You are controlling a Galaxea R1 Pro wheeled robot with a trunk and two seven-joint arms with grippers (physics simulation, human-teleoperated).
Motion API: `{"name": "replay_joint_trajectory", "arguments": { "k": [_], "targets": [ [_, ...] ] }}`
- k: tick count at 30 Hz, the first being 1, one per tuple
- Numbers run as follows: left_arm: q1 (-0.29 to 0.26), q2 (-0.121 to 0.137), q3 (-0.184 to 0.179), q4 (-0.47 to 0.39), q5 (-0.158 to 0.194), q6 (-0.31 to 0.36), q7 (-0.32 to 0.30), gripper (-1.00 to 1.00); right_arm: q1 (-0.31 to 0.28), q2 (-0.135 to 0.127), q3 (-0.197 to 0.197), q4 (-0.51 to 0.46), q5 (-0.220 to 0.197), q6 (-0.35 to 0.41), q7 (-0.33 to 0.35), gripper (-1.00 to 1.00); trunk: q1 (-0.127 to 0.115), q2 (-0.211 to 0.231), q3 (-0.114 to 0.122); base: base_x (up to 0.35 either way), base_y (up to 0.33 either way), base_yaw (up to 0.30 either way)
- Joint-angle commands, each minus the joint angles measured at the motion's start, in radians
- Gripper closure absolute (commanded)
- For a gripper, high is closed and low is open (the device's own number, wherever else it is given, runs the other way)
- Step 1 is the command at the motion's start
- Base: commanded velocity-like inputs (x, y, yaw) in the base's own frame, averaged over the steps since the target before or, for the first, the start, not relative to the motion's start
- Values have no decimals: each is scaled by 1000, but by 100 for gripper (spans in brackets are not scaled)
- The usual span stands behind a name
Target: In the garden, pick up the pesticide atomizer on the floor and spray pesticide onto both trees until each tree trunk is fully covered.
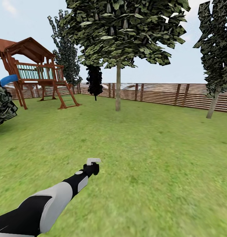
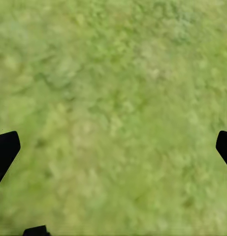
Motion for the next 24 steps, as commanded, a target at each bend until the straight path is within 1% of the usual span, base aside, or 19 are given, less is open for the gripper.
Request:
{"name": "replay_joint_trajectory", "arguments": {
  "k": [1,24],
  "targets": [
    [-1,0,2,1,0,-3,-3,100,-2,1,8,3,-6,-5,-1,-100,1,-1,-2,350,0,0],
    [-1,0,2,1,0,-3,-3,100,-1,1,8,3,-6,-5,-1,-100,1,-1,-2,350,0,0]
  ]
}}
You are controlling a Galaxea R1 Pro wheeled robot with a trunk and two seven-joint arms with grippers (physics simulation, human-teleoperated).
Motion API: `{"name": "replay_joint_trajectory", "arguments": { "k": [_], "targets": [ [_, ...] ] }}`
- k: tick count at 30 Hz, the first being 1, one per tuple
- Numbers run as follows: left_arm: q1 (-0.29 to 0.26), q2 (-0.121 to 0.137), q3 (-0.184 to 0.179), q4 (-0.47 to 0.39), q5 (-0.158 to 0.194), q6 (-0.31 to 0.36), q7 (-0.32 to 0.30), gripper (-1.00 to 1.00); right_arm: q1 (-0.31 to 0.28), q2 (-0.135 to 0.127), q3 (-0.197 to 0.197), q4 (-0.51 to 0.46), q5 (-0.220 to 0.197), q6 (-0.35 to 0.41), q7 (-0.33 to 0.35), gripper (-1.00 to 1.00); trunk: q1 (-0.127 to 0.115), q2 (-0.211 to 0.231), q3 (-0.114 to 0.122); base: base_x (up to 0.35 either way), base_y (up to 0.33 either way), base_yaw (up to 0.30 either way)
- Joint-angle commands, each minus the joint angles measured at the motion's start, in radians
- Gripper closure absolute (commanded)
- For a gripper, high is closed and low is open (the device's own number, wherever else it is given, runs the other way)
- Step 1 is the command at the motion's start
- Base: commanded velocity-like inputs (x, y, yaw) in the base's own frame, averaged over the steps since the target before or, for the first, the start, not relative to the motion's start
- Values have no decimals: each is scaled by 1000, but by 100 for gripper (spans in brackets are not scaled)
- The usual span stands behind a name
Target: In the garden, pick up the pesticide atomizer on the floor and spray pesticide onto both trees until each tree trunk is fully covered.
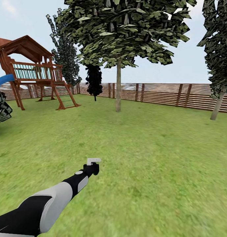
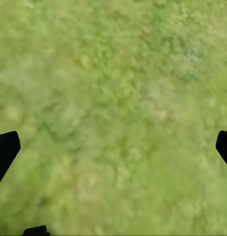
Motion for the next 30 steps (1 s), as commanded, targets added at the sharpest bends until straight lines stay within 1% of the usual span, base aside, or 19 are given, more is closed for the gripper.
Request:
{"name": "replay_joint_trajectory", "arguments": {
  "k": [1,30],
  "targets": [
    [-1,0,2,1,0,-3,-3,100,-2,1,8,3,-6,-5,-1,-100,1,-1,-2,350,0,0],
    [-1,0,4,1,0,-5,-5,100,-2,-1,8,3,-7,-5,-3,-100,1,-1,-2,350,0,0]
  ]
}}
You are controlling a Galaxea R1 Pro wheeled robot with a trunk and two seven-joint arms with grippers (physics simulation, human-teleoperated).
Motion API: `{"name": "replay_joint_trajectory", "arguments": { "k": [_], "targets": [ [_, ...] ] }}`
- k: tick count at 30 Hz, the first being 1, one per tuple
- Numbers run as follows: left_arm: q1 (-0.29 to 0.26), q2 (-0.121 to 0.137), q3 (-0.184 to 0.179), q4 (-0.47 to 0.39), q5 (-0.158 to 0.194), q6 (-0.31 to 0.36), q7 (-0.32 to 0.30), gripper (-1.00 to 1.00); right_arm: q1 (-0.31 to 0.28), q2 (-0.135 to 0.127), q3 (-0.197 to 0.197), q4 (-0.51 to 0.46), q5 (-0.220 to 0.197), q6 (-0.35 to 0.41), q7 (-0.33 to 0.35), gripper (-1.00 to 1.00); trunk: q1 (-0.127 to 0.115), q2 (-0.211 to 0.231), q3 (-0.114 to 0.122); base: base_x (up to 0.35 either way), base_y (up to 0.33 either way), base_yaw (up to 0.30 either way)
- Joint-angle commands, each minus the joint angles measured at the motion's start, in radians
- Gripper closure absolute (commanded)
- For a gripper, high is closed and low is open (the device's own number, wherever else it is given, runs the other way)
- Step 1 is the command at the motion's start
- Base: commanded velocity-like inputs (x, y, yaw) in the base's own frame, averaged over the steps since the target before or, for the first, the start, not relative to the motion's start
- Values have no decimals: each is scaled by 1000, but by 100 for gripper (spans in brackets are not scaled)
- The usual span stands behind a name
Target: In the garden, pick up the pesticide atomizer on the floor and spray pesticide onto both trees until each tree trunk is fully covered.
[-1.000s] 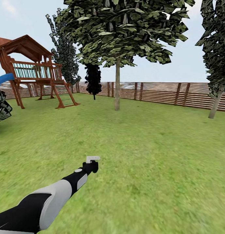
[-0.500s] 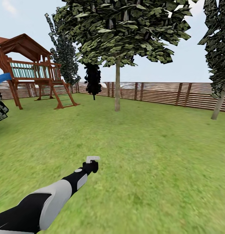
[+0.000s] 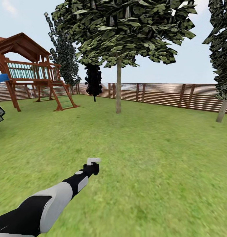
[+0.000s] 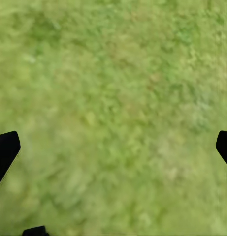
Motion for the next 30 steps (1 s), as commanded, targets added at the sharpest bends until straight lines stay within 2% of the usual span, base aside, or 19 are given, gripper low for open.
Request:
{"name": "replay_joint_trajectory", "arguments": {
  "k": [1,10,14,16,30],
  "targets": [
    [-1,0,2,1,0,-3,-3,100,-2,1,9,3,-6,-5,-1,-100,1,-1,-2,350,0,0],
    [-1,0,2,1,0,-3,-2,100,-1,1,8,3,-5,-5,10,-100,1,-1,-2,350,0,0],
    [-1,0,2,1,0,-3,-2,100,-1,-2,6,3,-6,-5,106,-100,1,-1,-2,350,0,0],
    [-1,0,2,1,0,-3,-2,100,-1,-3,5,3,-6,-5,132,-100,1,-1,-2,350,0,0],
    [-1,0,2,1,0,-3,-2,100,-1,-3,6,3,-6,-5,142,-100,1,-1,-2,350,0,-56]
  ]
}}
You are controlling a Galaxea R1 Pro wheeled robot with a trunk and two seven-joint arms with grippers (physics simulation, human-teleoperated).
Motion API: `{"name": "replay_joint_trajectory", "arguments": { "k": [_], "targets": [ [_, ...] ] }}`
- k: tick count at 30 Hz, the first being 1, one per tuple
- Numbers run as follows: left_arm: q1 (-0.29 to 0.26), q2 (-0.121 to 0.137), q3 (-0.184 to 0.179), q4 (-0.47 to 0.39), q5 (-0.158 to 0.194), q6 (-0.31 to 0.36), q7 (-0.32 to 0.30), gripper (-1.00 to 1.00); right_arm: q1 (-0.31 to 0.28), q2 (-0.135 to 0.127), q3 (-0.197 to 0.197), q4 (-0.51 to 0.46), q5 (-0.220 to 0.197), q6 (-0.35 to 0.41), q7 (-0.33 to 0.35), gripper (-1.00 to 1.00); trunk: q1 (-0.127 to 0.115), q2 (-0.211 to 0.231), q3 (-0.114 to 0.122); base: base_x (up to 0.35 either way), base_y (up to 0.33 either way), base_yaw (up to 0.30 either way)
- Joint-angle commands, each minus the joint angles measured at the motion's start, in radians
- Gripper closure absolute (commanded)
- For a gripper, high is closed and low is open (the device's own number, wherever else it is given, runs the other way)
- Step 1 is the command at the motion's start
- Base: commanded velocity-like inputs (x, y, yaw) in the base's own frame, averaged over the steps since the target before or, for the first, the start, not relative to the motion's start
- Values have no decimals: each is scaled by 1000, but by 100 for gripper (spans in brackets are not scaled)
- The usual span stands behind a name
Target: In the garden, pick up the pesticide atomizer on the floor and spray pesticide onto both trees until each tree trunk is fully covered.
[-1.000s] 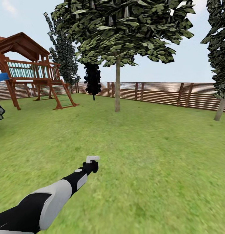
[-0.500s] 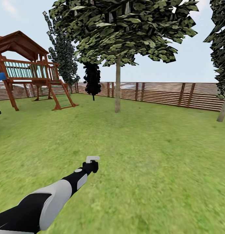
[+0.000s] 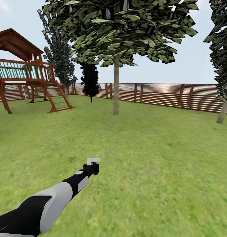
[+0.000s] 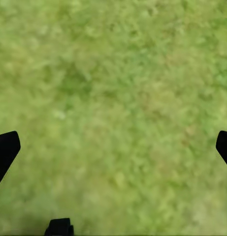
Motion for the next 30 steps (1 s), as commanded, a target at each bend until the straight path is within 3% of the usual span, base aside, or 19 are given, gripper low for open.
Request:
{"name": "replay_joint_trajectory", "arguments": {
  "k": [1,30],
  "targets": [
    [-1,0,2,1,0,-3,-3,100,-2,1,8,4,-10,-6,4,-100,1,-1,-2,350,0,-85],
    [-1,0,2,1,0,-2,-4,100,-2,1,8,4,-10,-6,4,-100,1,-1,-2,350,0,-16]
  ]
}}
